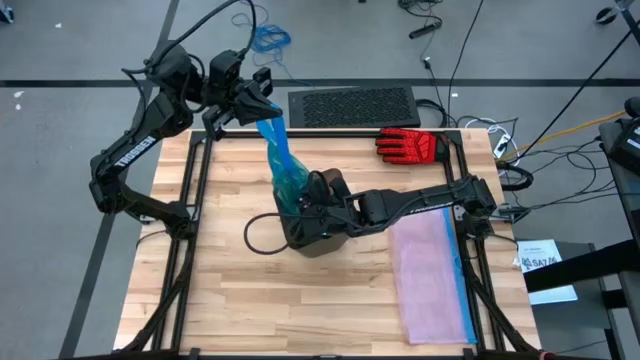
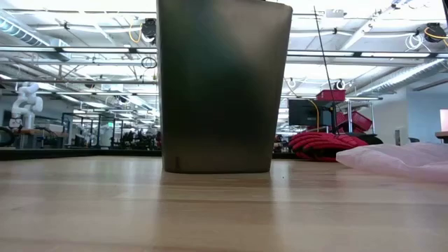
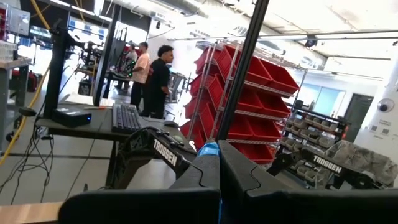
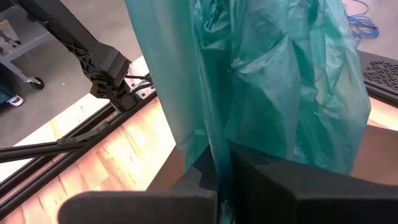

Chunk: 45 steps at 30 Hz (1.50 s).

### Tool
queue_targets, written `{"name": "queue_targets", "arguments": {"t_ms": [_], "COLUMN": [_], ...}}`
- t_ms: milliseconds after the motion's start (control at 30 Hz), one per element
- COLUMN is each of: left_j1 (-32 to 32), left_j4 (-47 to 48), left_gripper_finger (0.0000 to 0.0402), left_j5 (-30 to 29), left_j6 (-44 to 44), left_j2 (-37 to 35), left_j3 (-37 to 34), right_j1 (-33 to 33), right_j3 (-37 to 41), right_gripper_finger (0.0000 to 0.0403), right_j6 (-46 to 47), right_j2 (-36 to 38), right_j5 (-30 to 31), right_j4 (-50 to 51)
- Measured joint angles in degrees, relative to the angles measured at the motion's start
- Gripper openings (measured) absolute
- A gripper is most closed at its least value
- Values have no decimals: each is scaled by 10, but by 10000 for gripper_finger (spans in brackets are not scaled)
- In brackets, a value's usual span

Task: Place trash/remove bag and relplace
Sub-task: Remove the blue trash bag from the black trash bin

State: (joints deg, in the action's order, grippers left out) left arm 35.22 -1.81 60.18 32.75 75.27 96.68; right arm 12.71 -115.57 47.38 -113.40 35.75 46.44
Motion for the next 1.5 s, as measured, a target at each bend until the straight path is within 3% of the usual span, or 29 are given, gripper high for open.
{"name": "queue_targets", "arguments": {"t_ms": [433,600,867,1067,1200,1500], "left_j1": [31,31,31,31,31,31], "left_j4": [0,-1,1,6,8,12], "left_gripper_finger": [4,33,97,112,112,112], "left_j5": [9,17,17,19,22,24], "left_j6": [0,-1,-1,-1,-2,-1], "left_j2": [4,4,2,2,2,3], "left_j3": [23,25,26,26,26,25], "right_j1": [0,3,3,6,10,17], "right_j3": [1,2,3,3,3,1], "right_gripper_finger": [11,72,215,297,321,325], "right_j6": [-13,-35,-35,-37,-48,-27], "right_j2": [2,11,45,70,79,98], "right_j5": [1,-11,-13,-6,-2,27], "right_j4": [-18,-43,-37,-38,-38,36]}}
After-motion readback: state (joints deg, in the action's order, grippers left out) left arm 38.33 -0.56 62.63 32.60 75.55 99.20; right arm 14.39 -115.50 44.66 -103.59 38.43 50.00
